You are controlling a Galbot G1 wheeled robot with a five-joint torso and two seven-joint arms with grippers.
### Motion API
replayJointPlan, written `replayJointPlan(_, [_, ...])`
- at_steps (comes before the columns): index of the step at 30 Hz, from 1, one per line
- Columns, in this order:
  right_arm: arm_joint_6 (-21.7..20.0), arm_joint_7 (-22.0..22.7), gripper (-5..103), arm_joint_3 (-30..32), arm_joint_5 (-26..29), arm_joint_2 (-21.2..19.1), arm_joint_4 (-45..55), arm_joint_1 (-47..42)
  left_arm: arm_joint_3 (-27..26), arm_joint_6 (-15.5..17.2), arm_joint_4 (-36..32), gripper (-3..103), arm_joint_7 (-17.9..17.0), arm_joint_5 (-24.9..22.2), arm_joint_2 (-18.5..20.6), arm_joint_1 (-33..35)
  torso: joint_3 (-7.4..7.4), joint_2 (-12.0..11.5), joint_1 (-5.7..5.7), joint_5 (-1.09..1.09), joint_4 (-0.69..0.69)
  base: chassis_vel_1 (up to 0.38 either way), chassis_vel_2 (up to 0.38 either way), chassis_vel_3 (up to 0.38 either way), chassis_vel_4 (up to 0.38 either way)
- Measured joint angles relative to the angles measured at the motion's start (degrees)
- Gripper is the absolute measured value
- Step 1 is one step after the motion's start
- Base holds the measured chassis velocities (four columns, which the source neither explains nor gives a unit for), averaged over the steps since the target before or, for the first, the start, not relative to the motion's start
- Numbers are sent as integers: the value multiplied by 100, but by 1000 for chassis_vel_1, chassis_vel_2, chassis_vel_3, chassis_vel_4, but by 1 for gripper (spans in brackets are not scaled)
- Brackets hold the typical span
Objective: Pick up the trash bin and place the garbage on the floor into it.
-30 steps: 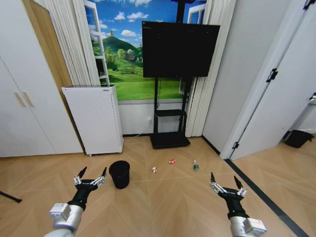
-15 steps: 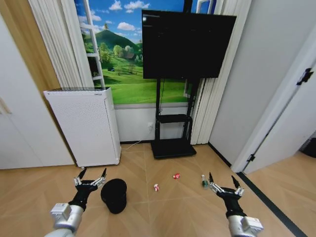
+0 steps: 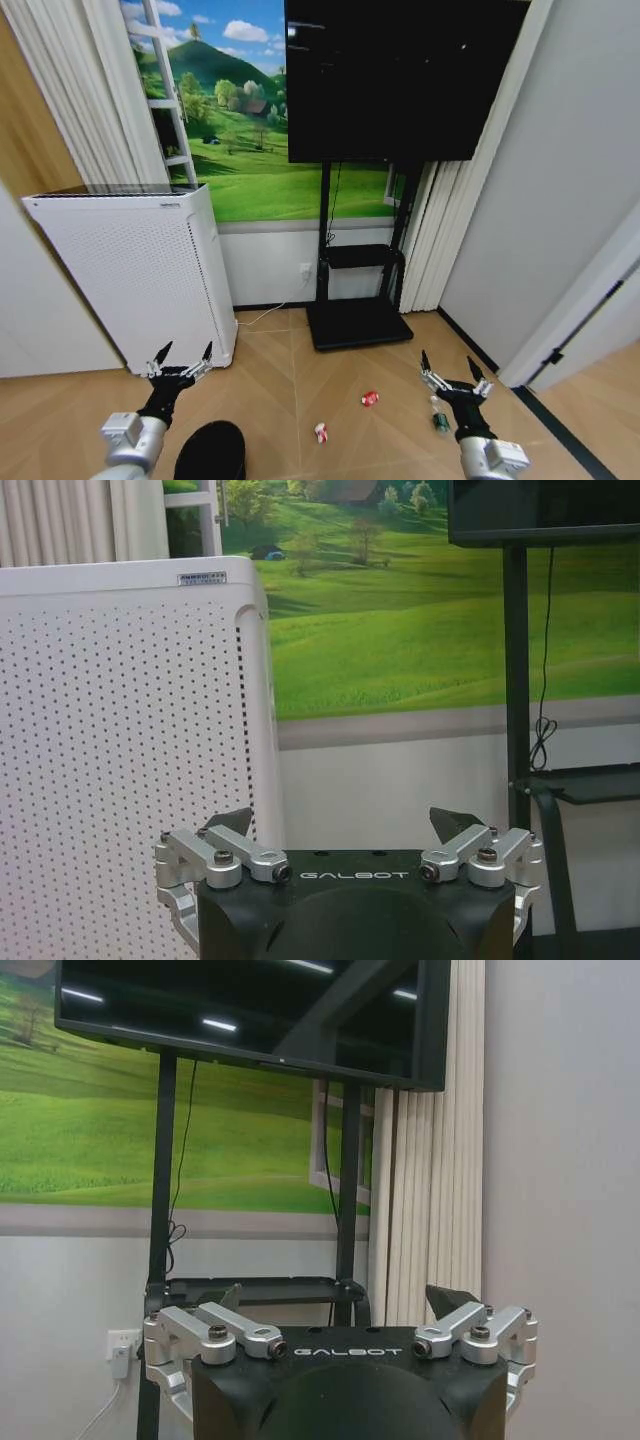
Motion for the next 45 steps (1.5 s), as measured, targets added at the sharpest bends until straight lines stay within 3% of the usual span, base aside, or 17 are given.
replayJointPlan(3, [0, 19, 100, -35, 11, 4, -5, -10, -16, -35, 23, 100, -3, 8, 8, -8, -1, 0, -1, -3, -6, -90, 79, -1, -16])
replayJointPlan(12, [53, 1, 100, -91, -39, 36, -63, -40, -27, -19, 15, 100, -81, -73, -17, 16, -26, -34, -24, -2, -5, 64, -45, -62, 28])
replayJointPlan(32, [181, -40, 100, -138, -76, 0, -196, -53, -85, 13, -76, 100, -240, -471, -114, 121, -334, -570, -238, -2, -6, 0, 0, 0, 0])
replayJointPlan(45, [197, -94, 100, -41, 20, 6, -202, -65, -165, 54, -77, 100, -333, -903, 53, 187, -490, -838, -349, 0, -6, 0, 0, 0, 0])
